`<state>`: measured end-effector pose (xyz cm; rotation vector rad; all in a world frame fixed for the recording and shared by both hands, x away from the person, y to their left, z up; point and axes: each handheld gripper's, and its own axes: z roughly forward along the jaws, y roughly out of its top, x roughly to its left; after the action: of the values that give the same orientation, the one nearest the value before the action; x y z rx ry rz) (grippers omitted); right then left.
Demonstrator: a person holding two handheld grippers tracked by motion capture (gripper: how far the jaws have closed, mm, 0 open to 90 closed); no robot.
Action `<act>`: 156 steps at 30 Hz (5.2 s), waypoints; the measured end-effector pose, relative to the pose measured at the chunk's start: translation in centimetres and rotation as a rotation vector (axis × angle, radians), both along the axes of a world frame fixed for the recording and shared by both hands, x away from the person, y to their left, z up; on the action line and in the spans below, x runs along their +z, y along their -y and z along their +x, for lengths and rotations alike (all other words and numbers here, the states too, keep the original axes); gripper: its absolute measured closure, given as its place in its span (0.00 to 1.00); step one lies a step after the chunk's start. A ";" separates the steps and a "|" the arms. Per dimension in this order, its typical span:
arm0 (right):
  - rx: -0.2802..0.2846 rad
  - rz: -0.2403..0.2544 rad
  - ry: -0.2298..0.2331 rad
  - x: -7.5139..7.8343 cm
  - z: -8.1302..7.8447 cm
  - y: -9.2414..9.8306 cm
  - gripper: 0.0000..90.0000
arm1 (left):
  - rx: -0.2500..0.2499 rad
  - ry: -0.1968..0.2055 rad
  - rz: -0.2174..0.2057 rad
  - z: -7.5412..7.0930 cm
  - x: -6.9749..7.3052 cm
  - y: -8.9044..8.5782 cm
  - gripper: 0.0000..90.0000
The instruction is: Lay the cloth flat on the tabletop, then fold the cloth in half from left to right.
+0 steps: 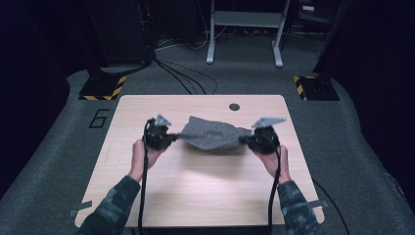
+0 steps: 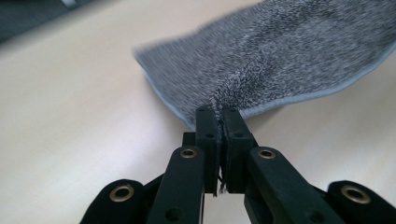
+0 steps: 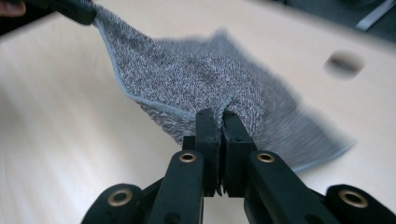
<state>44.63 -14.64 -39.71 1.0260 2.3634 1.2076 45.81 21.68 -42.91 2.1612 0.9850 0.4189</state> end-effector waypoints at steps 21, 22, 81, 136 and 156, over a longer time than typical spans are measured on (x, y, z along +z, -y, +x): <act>-0.118 0.021 -0.211 -7.3 -3.3 1.8 0.17 | -0.079 -0.120 -0.101 -0.2 -3.7 2.5 0.21; -0.108 0.012 -0.192 -7.8 -2.9 1.4 0.17 | -0.083 -0.124 -0.085 0.3 -4.1 3.3 0.21; -0.002 -0.159 -0.140 -9.1 -3.3 -5.4 0.04 | 0.086 -0.125 -0.048 3.2 -5.5 -0.1 0.16; 0.287 -0.264 -0.107 -11.0 -6.2 -22.7 0.96 | 0.140 -0.111 0.013 10.8 -7.9 1.6 0.83; 0.240 -0.120 -0.133 -10.1 -7.0 -19.8 0.98 | 0.137 -0.087 0.034 9.9 -6.7 2.0 0.97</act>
<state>37.62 5.14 -49.78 0.8260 2.6896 1.0877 55.71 19.65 -49.63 2.1654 1.1870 0.4116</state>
